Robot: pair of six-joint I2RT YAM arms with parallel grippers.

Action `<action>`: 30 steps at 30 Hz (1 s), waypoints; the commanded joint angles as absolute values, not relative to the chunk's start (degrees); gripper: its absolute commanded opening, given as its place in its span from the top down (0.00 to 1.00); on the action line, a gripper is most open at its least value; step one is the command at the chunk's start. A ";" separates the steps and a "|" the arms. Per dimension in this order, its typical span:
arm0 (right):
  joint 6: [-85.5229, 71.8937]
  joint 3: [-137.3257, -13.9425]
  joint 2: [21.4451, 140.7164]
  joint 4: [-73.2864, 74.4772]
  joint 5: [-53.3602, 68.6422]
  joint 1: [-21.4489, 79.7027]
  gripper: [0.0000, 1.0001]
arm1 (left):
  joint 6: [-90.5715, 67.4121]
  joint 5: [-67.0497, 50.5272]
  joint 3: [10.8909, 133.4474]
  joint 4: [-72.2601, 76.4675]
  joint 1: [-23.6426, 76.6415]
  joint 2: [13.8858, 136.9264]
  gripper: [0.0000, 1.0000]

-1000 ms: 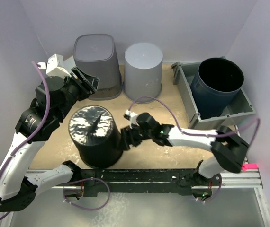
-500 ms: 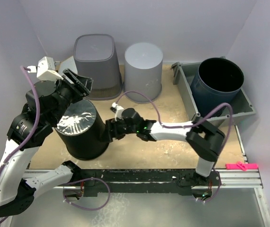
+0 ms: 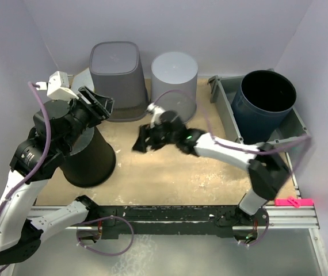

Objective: Turn the large container upside down

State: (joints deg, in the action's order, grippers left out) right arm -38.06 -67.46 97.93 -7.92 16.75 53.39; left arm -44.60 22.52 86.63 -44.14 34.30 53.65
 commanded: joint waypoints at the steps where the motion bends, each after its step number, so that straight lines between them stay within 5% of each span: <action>1: -24.48 -66.76 81.10 9.60 -0.44 47.01 0.20 | -41.17 15.39 85.58 -41.32 34.57 56.14 0.45; 5: -19.04 -69.72 72.36 23.84 -17.21 40.51 0.10 | -38.05 3.74 85.23 -45.12 35.08 63.31 0.45; 12: -12.06 -77.24 66.91 29.71 -26.84 25.17 0.09 | -35.92 8.75 75.85 -46.02 37.63 64.67 0.44; 23: -4.16 -100.30 85.56 38.65 -19.06 6.93 0.08 | -35.91 18.33 61.87 -44.88 32.79 66.97 0.44; 30: -2.94 -104.99 92.89 42.66 -10.34 4.69 0.15 | -35.45 19.18 59.82 -44.91 24.61 67.90 0.45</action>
